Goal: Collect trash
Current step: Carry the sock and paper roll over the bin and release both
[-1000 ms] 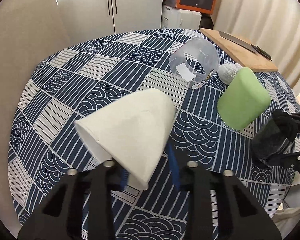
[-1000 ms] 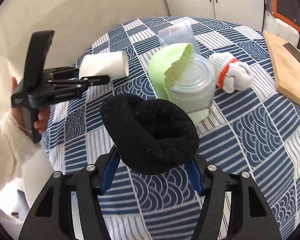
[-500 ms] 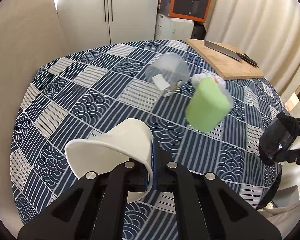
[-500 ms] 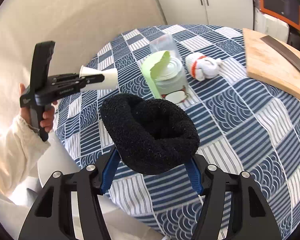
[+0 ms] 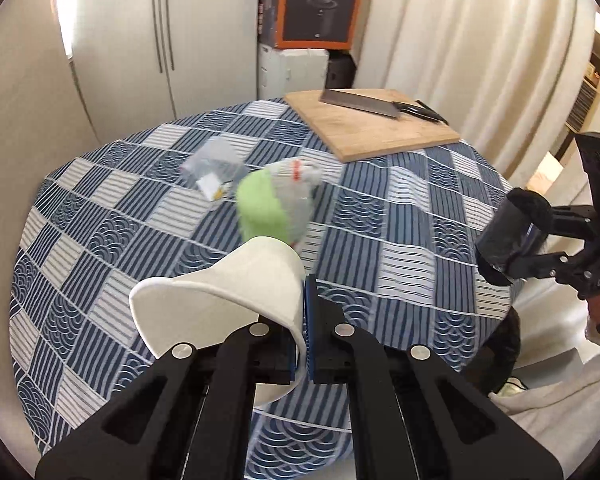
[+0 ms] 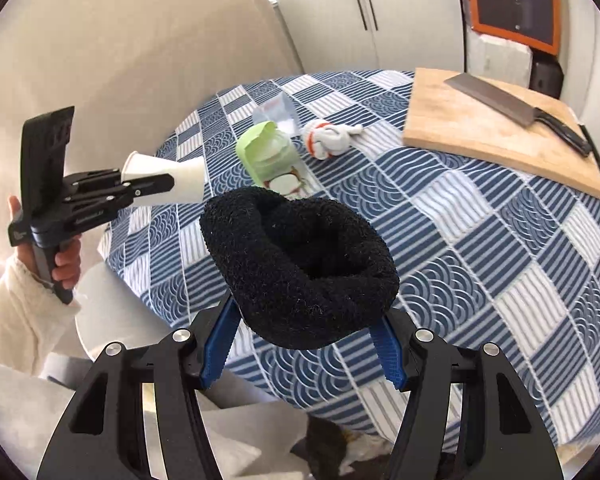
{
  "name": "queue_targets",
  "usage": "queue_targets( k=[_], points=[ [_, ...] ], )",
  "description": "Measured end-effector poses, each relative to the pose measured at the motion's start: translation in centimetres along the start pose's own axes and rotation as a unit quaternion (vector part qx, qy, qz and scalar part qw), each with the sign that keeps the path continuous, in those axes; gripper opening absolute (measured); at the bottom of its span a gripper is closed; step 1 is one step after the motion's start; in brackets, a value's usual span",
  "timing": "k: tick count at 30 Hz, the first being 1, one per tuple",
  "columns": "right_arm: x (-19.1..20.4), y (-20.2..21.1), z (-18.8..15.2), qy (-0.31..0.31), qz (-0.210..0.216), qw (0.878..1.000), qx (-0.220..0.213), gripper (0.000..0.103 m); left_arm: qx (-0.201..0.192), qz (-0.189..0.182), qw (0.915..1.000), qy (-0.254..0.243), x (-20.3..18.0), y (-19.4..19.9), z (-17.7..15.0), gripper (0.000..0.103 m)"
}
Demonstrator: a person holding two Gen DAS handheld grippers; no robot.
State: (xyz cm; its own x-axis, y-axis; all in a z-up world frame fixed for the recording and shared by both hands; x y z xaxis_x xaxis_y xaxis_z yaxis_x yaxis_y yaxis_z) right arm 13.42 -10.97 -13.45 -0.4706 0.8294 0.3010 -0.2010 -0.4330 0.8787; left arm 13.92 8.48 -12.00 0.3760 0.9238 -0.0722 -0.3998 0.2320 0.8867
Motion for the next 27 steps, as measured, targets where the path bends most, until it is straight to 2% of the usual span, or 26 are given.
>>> queue_targets(
  k=[4,8,12,19,27],
  points=[
    [-1.7,1.8,-1.9,-0.002,-0.006,1.0,-0.004,0.057,0.009,-0.004,0.9998,-0.018,-3.7,-0.3,0.0,0.004],
    [-3.4,2.9,-4.2,-0.008,-0.007,1.0,-0.001,0.057,0.016,-0.024,0.9989,-0.037,-7.9,-0.8,-0.1,0.004],
    [-4.8,3.7,-6.6,-0.012,-0.008,1.0,0.006,0.057,0.025,-0.016,0.9977,-0.062,-11.7,-1.3,-0.5,0.004],
    [-6.4,4.4,-10.4,-0.004,-0.019,0.999,0.027,0.057,0.03,-0.027,0.9961,-0.079,-16.5,-1.6,-1.5,0.004],
    [-7.4,4.7,-14.1,0.011,-0.02,0.998,0.051,0.057,0.046,-0.053,0.9946,-0.077,-20.9,-2.7,-4.1,0.004]
  ],
)
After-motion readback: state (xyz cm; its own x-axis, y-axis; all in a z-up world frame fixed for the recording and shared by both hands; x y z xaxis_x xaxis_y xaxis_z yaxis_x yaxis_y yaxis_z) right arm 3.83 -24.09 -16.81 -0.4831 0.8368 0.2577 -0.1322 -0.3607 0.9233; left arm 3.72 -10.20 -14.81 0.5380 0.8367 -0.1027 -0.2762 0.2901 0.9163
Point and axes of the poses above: each gripper's, at about its wrist camera, not at the fingertips, and y roughly against the way its jaws point, x to its left, z to its top, the point moved 7 cm from there along -y, roughly the way its jaws point, and after that the axes turned 11 degrees about x, right-handed, at the moved point
